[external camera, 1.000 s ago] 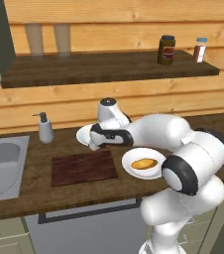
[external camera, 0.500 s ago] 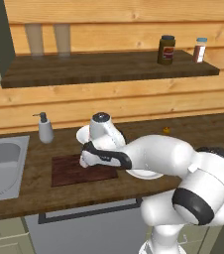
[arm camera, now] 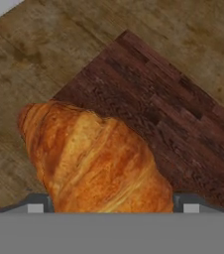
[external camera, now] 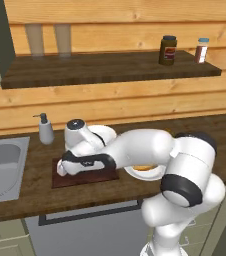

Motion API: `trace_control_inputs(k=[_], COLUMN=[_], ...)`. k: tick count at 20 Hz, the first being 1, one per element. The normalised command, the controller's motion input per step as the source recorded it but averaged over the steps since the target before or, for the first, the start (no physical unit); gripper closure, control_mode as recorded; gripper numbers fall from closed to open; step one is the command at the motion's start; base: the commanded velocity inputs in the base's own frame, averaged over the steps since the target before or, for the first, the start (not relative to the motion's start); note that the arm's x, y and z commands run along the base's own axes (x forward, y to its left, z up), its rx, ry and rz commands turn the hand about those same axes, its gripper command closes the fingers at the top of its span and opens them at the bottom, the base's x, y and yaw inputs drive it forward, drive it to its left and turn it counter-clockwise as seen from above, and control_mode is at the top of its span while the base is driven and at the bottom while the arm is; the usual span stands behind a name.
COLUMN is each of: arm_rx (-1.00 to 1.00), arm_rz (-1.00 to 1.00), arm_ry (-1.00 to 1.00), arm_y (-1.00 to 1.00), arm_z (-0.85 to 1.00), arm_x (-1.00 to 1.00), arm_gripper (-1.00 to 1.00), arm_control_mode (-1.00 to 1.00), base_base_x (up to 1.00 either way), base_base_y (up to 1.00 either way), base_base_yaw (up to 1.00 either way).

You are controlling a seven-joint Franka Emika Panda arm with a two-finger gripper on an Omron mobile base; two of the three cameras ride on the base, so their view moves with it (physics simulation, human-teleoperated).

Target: From the different types of pastries on the counter, select a croissant and place it on the cutting board. Then retrieve a jar of jam from the cabinet and place it alongside the croissant on the cutting board.

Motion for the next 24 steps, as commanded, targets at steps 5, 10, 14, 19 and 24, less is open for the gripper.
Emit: trace_control_inputs(k=[5,10,14,19,24], arm_rx=[0.0,0.0,0.0,0.0,0.0], arm_rz=[0.0,0.0,0.0,0.0,0.0], arm_ry=[0.0,0.0,0.0,0.0,0.0], arm_y=[0.06,0.0,0.1,0.13,0.0], arm_z=[-0.34,-0.31,-0.29,-0.3,-0.03], arm_x=[0.24,0.28,0.12,0.06,0.0], arm_gripper=[1.0,1.0,1.0,-1.0,-1.0], arm_control_mode=[-1.0,-1.0,-1.0,-1.0,-1.0], base_base_x=[0.0,0.0,0.0,0.0,0.0], base_base_y=[0.0,0.0,0.0,0.0,0.0], base_base_yaw=[0.0,0.0,0.0,0.0,0.0])
